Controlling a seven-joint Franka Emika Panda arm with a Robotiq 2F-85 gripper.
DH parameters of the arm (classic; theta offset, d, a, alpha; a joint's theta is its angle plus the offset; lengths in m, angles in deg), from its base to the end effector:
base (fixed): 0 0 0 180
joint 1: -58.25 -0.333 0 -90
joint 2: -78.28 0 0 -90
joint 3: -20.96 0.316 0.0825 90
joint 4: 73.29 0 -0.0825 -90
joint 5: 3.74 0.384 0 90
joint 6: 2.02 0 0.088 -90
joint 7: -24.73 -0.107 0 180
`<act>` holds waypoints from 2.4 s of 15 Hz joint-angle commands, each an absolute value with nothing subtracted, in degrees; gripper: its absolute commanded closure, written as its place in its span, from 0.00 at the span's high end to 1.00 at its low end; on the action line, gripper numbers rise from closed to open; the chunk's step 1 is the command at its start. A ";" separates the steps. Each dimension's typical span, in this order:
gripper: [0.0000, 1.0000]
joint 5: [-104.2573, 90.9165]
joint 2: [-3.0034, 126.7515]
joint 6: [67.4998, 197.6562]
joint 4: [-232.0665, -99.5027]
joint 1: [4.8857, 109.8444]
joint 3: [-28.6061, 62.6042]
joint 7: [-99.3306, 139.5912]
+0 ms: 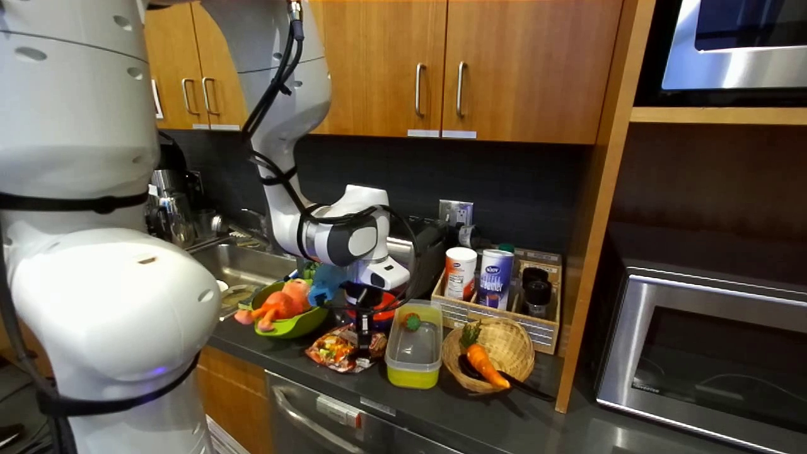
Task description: Put the packet in the yellow bowl
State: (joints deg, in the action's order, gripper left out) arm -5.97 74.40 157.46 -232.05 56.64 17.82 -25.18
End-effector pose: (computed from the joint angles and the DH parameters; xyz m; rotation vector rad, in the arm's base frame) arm 0.3789 -0.0089 0.1891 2.8202 -1.2950 -0.0676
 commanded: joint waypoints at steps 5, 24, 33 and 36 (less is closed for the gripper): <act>0.00 -7.72 78.34 157.08 -232.88 54.99 18.92 -29.80; 0.00 -12.40 99.93 145.56 -233.13 57.42 30.53 -39.83; 0.00 -5.50 115.44 141.13 -233.45 56.50 31.01 -38.43; 0.00 -1.88 120.85 137.72 -233.04 57.15 29.64 -37.65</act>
State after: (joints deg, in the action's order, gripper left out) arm -5.08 113.57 141.30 -232.03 56.39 30.50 -38.79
